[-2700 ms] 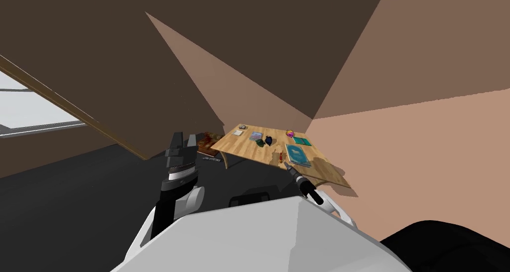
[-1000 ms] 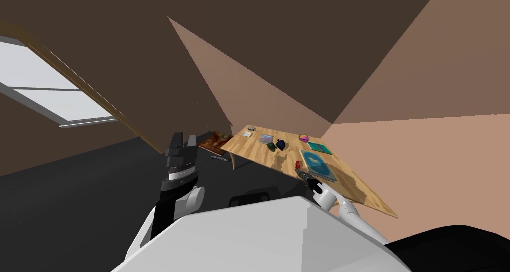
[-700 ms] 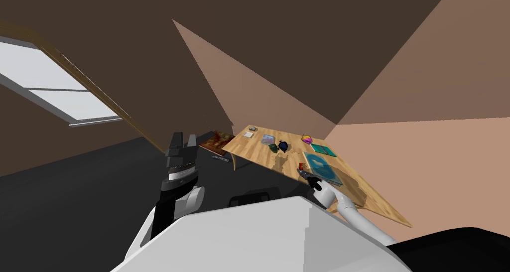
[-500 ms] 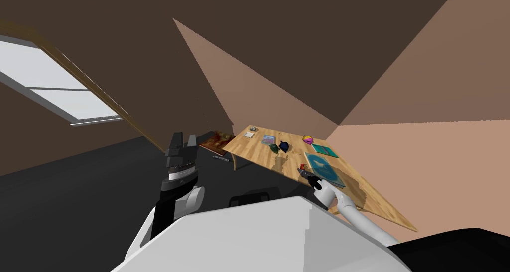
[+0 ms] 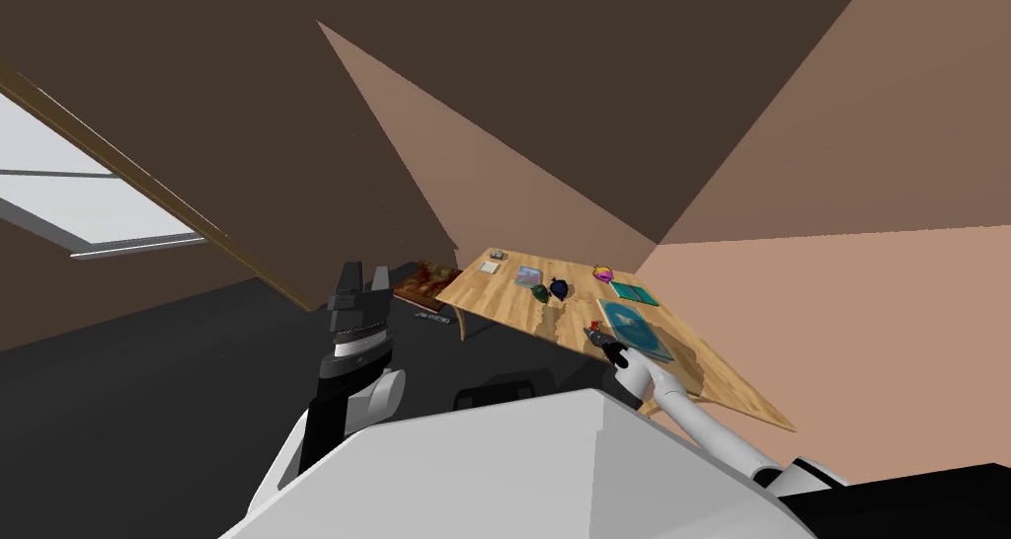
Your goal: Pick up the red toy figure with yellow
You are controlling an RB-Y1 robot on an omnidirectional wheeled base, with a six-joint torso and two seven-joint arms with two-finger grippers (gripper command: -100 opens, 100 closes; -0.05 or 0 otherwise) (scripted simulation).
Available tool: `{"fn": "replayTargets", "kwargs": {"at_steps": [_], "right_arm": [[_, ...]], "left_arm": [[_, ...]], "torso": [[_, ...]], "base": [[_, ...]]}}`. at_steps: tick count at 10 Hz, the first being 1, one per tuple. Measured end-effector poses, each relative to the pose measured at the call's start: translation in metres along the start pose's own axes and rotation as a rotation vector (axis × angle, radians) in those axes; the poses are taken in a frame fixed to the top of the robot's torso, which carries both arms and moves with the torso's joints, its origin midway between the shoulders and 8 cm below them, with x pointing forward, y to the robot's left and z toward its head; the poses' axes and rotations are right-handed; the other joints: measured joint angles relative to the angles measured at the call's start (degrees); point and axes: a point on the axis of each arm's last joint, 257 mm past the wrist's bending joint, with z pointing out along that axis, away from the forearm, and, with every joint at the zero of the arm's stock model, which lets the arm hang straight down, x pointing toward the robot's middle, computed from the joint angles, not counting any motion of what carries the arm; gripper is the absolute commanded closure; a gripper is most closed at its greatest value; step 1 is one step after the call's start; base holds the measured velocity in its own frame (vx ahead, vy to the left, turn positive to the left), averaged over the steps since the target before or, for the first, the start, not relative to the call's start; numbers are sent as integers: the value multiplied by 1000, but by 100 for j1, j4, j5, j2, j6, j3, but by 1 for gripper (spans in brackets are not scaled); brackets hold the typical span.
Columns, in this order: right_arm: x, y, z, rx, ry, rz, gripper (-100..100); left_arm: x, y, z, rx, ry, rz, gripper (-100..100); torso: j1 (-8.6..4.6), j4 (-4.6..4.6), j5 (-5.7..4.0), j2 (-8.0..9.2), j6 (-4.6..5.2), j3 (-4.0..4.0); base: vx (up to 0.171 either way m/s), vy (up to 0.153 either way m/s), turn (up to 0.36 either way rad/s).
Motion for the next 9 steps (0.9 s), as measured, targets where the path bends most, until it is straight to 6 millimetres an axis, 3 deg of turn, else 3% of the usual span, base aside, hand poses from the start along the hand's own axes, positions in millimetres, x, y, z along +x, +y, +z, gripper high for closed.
{"fn": "replayTargets", "kwargs": {"at_steps": [1, 7, 9], "right_arm": [[4, -5, 3, 8, 5, -1, -100], [-6, 10, 24, -25, -4, -28, -100], [-11, 23, 31, -48, -11, -42, -100]], "left_arm": [[0, 0, 0, 0, 0, 0, 0], [0, 0, 0, 0, 0, 0, 0], [0, 0, 0, 0, 0, 0, 0]], "torso": [[-4, 0, -1, 4, 2, 2], [-5, 1, 0, 5, 1, 3], [-4, 0, 0, 2, 1, 1]], "base": [[7, 16, -157], [8, 14, -77], [8, 15, -33]]}}
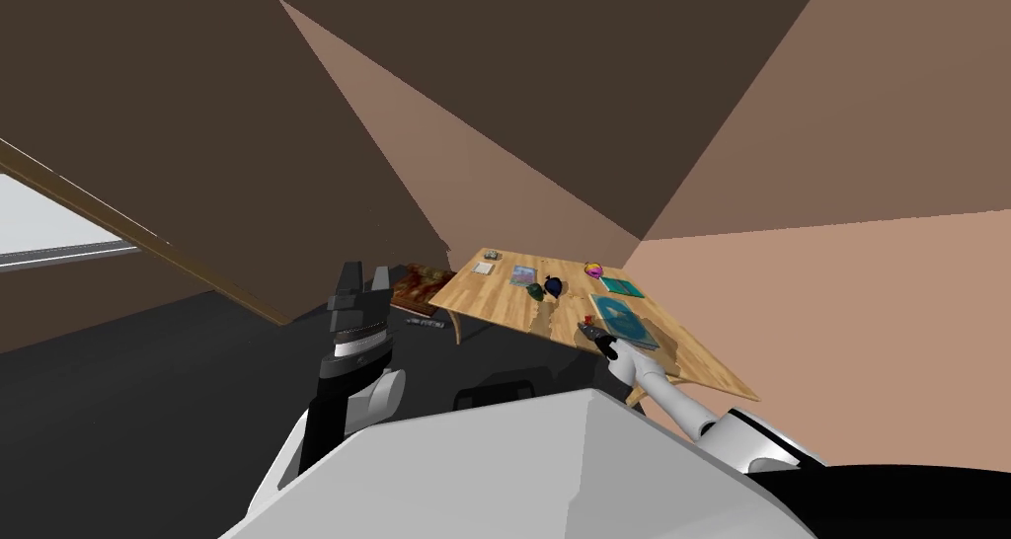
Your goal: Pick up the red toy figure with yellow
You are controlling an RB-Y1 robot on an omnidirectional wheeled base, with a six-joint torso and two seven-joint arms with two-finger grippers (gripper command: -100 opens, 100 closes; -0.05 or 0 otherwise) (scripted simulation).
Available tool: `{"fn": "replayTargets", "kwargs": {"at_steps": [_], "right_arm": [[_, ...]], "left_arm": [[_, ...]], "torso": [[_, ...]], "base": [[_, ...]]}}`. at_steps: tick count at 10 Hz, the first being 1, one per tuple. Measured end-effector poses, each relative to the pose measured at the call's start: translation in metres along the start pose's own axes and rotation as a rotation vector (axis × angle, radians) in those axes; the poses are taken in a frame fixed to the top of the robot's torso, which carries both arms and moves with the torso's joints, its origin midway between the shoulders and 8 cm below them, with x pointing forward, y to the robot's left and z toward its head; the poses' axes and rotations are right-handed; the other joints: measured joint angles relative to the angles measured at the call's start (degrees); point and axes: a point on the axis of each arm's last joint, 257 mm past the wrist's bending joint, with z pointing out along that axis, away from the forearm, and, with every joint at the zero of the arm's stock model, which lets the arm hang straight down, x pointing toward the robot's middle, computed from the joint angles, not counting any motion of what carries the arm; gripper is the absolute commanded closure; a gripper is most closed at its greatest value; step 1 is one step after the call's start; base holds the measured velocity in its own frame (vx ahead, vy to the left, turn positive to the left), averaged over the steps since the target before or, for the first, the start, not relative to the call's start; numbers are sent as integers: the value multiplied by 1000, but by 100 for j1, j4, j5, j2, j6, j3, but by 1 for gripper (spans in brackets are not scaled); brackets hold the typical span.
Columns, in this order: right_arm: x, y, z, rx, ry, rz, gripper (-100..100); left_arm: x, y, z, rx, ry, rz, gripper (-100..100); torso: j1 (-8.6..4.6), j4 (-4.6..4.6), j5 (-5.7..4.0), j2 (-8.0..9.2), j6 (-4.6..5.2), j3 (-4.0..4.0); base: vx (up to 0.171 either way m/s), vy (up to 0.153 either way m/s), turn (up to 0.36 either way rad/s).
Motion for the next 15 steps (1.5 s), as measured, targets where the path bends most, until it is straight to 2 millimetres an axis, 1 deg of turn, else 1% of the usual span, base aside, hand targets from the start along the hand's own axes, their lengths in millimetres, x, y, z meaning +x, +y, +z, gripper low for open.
{"fn": "replayTargets", "kwargs": {"at_steps": [1, 2, 3, 4, 6, 7, 8, 9, 10, 11, 12, 13, 14, 15], "right_arm": [[1, -3, 1, 3, 4, -1, -100], [-2, 6, 3, -15, 0, -12, -100], [-9, 12, 8, -28, -6, -15, -100], [-7, 7, 10, -20, 1, -16, -100], [-14, 17, 17, -41, 0, -32, -100], [-12, 14, 18, -35, 6, -33, -100], [-15, 25, 21, -55, 4, -46, -100], [-20, 29, 25, -65, 1, -49, -100], [-18, 23, 26, -57, 9, -49, -100], [-22, 30, 29, -69, 13, -66, -100], [-23, 30, 31, -68, 19, -67, -100], [-26, 41, 36, -88, 20, -76, -100], [-28, 41, 37, -92, 28, -86, -100], [-27, 40, 37, -92, 29, -85, 100]], "left_arm": [[0, 0, 0, 0, 0, 0, 0], [0, 0, 0, 0, 0, 0, 0], [0, 0, 0, 0, 0, 0, 0], [0, 0, 0, 0, 0, 0, 0], [0, 0, 0, 0, 0, 0, 0], [0, 0, 0, 0, 0, 0, 0], [0, 0, 0, 0, 0, 0, 0], [0, 0, 0, 0, 0, 0, 0], [0, 0, 0, 0, 0, 0, 0], [0, 0, 0, 0, 0, 0, 0], [0, 0, 0, 0, 0, 0, 0], [0, 0, 0, 0, 0, 0, 0], [0, 0, 0, 0, 0, 0, 0], [0, 0, 0, 0, 0, 0, 0]], "torso": [[-1, 0, 0, 2, 0, 1], [1, 0, -1, 2, 3, 1], [3, 1, 1, 1, -1, 1], [-1, 0, 0, 2, 0, 1], [2, 0, 0, 1, 0, 0], [-2, 0, 0, 2, 0, 1], [0, 0, -1, 1, 2, 0], [2, 0, 0, 1, -1, 0], [-2, 0, 0, 3, 0, 2], [-1, 0, 0, 1, 2, 1], [1, 0, 0, 2, 0, 1], [5, 0, 1, -1, 1, -1], [4, 0, 1, 1, 0, 0], [-2, 0, 0, 3, 0, 2]], "base": [[8, 17, -153], [6, 25, -93], [4, 13, 14], [9, 17, -135], [8, 16, -49], [10, 14, -144], [7, 22, -83], [2, 11, 5], [9, 15, -167], [8, 23, -88], [11, 28, -159], [8, 27, -67], [3, 9, -2], [0, 0, 0]]}}
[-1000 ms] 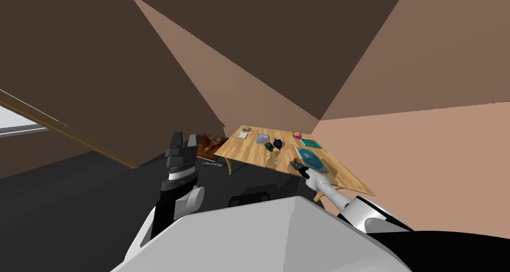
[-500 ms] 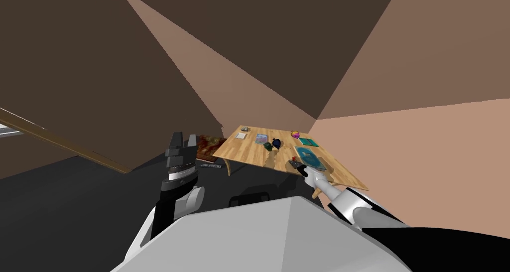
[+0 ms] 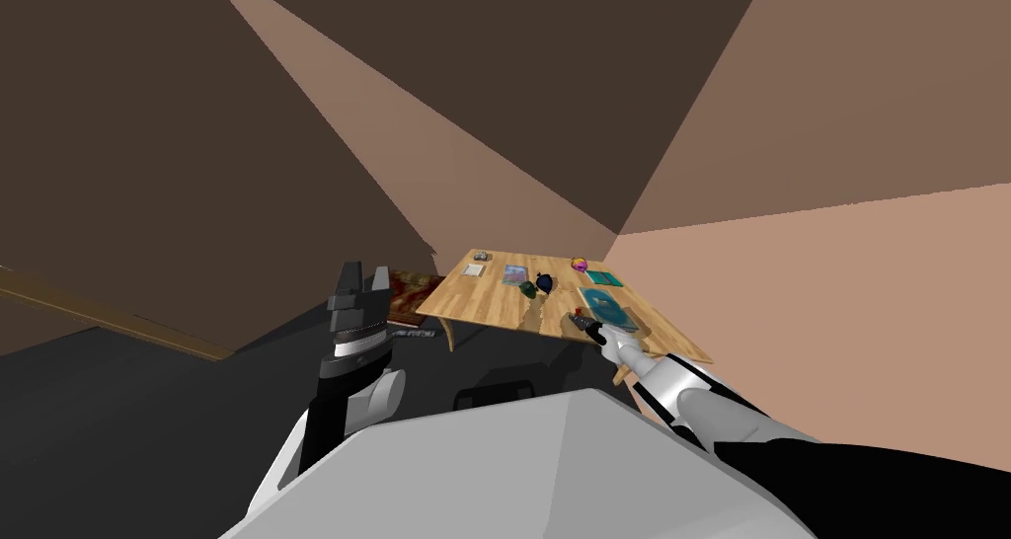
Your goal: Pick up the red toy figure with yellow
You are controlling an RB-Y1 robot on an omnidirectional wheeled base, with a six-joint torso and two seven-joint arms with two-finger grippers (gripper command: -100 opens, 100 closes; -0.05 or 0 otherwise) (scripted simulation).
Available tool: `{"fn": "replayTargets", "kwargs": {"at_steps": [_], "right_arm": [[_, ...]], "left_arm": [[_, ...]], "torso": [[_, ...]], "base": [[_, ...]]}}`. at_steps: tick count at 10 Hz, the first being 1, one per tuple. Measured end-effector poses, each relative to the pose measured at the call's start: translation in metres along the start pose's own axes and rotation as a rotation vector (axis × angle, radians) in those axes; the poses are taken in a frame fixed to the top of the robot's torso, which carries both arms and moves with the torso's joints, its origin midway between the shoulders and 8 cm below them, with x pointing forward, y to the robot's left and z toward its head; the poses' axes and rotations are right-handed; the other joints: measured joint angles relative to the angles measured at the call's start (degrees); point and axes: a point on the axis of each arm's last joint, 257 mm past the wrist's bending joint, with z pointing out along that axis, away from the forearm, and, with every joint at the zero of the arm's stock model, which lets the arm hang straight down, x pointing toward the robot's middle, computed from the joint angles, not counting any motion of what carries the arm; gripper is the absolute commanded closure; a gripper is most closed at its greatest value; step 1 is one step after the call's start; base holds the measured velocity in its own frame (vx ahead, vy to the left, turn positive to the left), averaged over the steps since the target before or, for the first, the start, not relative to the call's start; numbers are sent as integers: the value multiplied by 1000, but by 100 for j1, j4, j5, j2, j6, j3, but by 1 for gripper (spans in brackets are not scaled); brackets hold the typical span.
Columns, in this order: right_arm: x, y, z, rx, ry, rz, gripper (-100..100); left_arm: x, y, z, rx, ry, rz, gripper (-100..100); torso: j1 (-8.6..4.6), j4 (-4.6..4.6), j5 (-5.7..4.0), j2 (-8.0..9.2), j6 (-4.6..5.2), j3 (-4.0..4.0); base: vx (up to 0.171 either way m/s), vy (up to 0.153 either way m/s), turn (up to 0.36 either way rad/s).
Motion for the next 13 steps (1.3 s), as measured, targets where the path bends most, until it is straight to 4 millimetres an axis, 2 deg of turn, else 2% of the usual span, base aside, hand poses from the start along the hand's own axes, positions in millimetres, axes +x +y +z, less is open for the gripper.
{"fn": "replayTargets", "kwargs": {"at_steps": [4, 5, 6, 9, 13], "right_arm": [[0, 0, 0, 1, 0, -1, 100], [0, 0, 0, 1, 0, -1, 0], [0, 0, 0, 1, 0, -1, 100], [13, -23, -10, 49, 1, 28, 100], [27, -35, -26, 86, -11, 64, 100]], "left_arm": [[0, 0, 0, 0, 0, 0, 0], [0, 0, 0, 0, 0, 0, 0], [0, 0, 0, 0, 0, 0, 0], [0, 0, 0, 0, 0, 0, 0], [0, 0, 0, 0, 0, 0, 0]], "torso": [[-6, 0, -4, 1, 0, 1], [-6, 0, -4, 2, -1, 1], [-6, 0, -3, 2, -1, 1], [-28, -4, -11, -1, -1, -3], [-21, -2, -10, -3, -3, -3]], "base": [[0, 0, 0], [0, 0, 0], [-9, -21, 195], [-12, -31, 105], [-9, -23, 116]]}}
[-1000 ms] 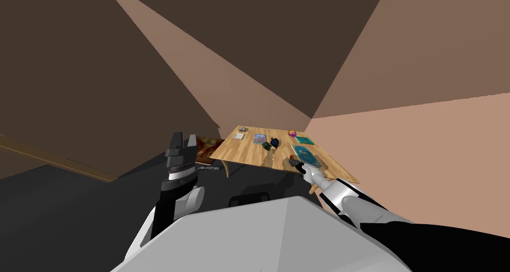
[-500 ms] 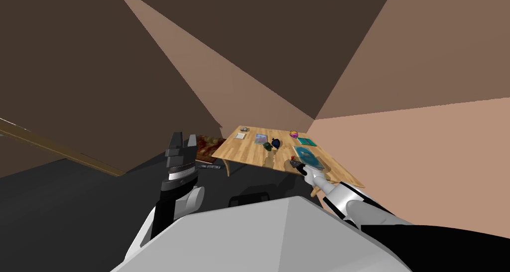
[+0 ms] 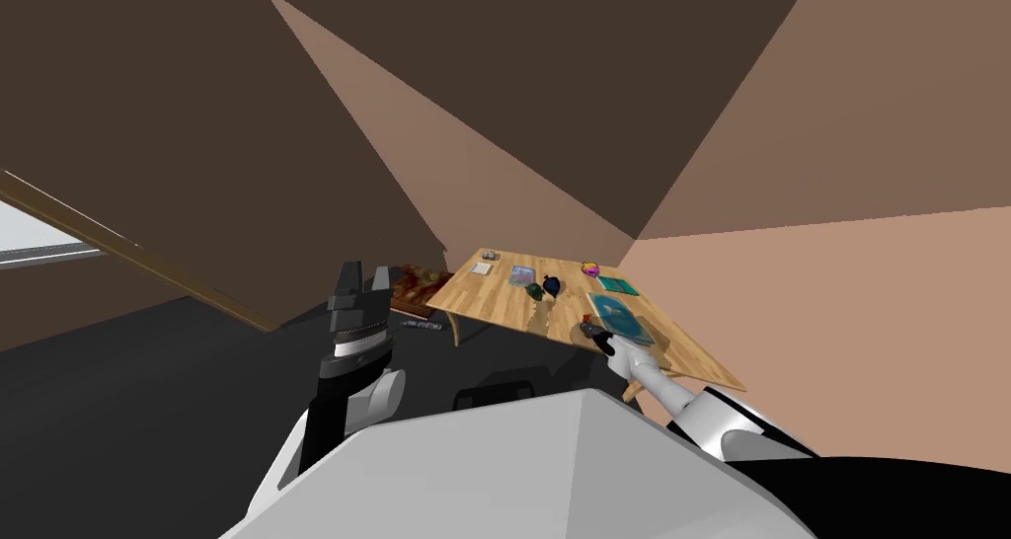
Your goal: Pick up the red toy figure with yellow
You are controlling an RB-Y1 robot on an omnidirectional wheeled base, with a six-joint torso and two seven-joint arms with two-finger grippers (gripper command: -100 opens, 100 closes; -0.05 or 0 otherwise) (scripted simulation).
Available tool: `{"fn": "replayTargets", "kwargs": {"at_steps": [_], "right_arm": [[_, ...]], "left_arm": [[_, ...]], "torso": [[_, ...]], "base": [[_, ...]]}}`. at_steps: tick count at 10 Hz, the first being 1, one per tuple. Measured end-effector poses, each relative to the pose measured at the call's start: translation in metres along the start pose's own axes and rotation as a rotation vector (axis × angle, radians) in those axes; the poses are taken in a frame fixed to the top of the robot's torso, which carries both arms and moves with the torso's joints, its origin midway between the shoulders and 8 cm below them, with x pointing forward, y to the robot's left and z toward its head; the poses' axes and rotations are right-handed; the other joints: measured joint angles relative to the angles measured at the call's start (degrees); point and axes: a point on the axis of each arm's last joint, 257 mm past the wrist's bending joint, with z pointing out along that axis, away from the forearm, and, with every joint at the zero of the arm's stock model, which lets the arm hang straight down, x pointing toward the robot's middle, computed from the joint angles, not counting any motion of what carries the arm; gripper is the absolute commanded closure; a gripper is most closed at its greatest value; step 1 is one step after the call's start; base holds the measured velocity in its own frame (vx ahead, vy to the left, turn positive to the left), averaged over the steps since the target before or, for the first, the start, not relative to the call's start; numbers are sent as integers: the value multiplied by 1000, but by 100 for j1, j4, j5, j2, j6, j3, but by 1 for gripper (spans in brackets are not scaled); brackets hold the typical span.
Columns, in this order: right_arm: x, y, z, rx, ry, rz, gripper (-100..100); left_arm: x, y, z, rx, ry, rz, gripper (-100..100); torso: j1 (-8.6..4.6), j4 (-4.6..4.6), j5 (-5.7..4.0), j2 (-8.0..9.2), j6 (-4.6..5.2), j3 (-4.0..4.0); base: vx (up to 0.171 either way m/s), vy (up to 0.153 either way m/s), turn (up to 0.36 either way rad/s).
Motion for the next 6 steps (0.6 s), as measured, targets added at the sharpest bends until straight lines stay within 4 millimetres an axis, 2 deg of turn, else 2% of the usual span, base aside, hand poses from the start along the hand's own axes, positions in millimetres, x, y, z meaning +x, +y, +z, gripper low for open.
{"fn": "replayTargets", "kwargs": {"at_steps": [2, 3, 4, 6], "right_arm": [[5, -8, -7, 20, -1, 15, 100], [9, -11, -10, 27, -1, 19, 100], [8, -9, -12, 22, -5, 19, 100], [17, -22, -21, 46, 3, 34, 100]], "left_arm": [[0, 0, 0, 0, 0, 0, 0], [0, 0, 0, 0, 0, 0, 0], [0, 0, 0, 0, 0, 0, 0], [0, 0, 0, 0, 0, 0, 0]], "torso": [[-1, 1, 0, 1, -2, 1], [-1, 1, 0, 1, 3, 1], [4, 2, 1, 1, 2, 1], [2, 2, 1, 3, 0, 2]], "base": [[-11, -26, 123], [-5, -10, -28], [-11, -13, 166], [-8, -14, 33]]}}
